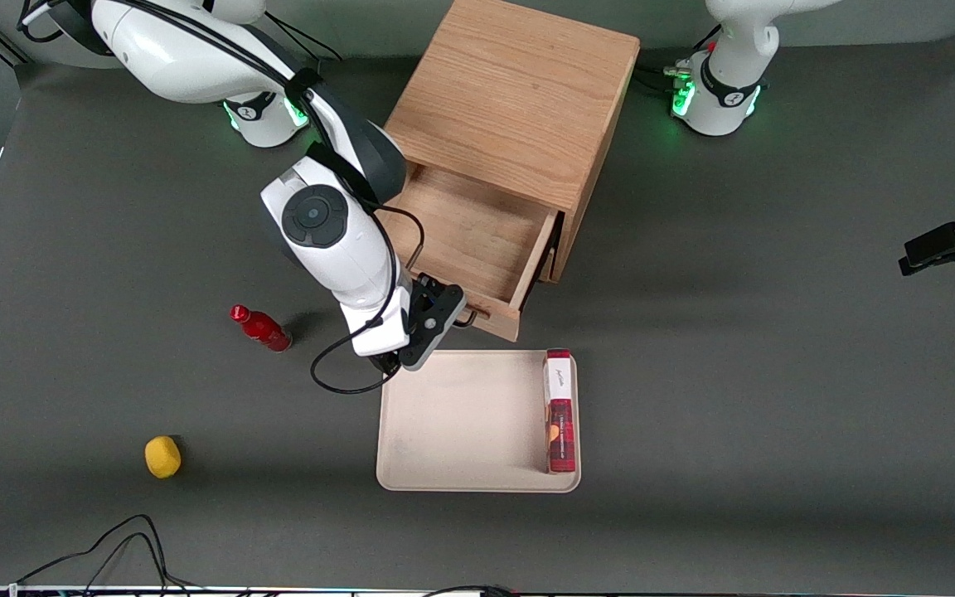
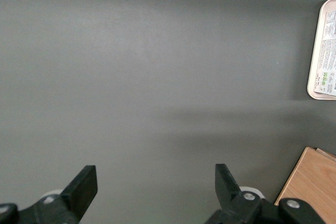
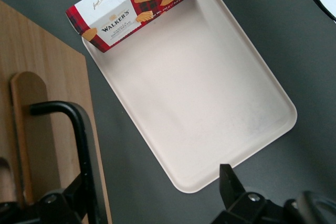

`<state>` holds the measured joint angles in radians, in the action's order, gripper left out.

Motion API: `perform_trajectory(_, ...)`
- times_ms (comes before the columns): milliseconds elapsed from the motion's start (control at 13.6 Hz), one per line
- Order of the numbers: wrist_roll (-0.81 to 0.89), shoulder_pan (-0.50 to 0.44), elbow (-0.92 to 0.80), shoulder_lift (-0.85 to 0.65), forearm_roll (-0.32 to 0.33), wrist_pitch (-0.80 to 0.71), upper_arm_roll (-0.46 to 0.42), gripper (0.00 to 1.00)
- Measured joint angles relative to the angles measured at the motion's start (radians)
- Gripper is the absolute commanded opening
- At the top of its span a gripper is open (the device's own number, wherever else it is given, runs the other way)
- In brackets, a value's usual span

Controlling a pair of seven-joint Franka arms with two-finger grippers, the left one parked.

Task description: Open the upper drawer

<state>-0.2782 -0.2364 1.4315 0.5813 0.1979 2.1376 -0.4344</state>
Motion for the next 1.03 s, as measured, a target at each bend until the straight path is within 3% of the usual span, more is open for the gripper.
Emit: perform_trajectory(1027,-0.015,0.028,-0.022,0.017,0.0,-0.026,0.006,1.0)
